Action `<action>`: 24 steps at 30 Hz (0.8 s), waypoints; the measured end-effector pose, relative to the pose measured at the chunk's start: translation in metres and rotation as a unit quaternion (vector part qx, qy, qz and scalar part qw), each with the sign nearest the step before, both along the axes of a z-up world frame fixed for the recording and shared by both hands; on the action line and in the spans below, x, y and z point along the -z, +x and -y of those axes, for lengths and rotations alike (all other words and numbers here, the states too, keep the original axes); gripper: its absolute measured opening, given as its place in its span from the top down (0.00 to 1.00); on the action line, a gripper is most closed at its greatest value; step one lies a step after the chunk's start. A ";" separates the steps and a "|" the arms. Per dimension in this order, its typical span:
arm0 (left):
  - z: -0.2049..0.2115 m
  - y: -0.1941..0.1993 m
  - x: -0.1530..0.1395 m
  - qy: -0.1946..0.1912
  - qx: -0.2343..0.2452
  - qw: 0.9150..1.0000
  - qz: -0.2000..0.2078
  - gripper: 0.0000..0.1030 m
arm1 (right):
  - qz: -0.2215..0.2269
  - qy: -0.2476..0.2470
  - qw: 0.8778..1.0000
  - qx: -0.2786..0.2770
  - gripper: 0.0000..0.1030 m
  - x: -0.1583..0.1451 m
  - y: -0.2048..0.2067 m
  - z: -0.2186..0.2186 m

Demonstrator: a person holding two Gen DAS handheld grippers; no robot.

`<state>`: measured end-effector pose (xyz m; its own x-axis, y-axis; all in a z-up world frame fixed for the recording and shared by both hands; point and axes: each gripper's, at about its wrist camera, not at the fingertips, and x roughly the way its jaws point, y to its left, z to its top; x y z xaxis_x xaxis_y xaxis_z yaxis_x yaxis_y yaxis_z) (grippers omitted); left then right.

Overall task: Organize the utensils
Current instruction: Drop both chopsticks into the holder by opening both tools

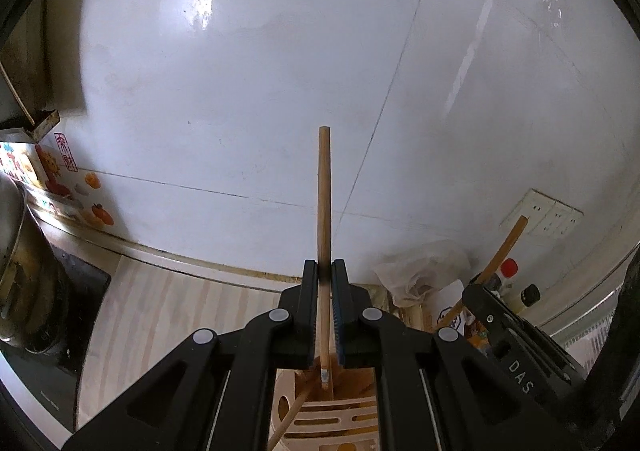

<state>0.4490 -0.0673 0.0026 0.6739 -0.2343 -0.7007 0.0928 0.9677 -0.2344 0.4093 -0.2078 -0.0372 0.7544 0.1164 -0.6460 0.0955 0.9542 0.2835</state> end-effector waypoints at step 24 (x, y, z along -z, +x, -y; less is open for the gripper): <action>-0.053 -0.110 0.043 0.105 -0.048 0.993 -0.033 0.00 | -0.033 0.018 0.999 -0.005 0.22 0.020 -0.086 0.042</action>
<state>0.3388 -0.0143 -0.0404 0.6373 -0.0159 -0.7704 -0.0111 0.9995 -0.0297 0.3233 -0.2494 -0.0576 0.7094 0.1482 -0.6891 0.1056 0.9443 0.3117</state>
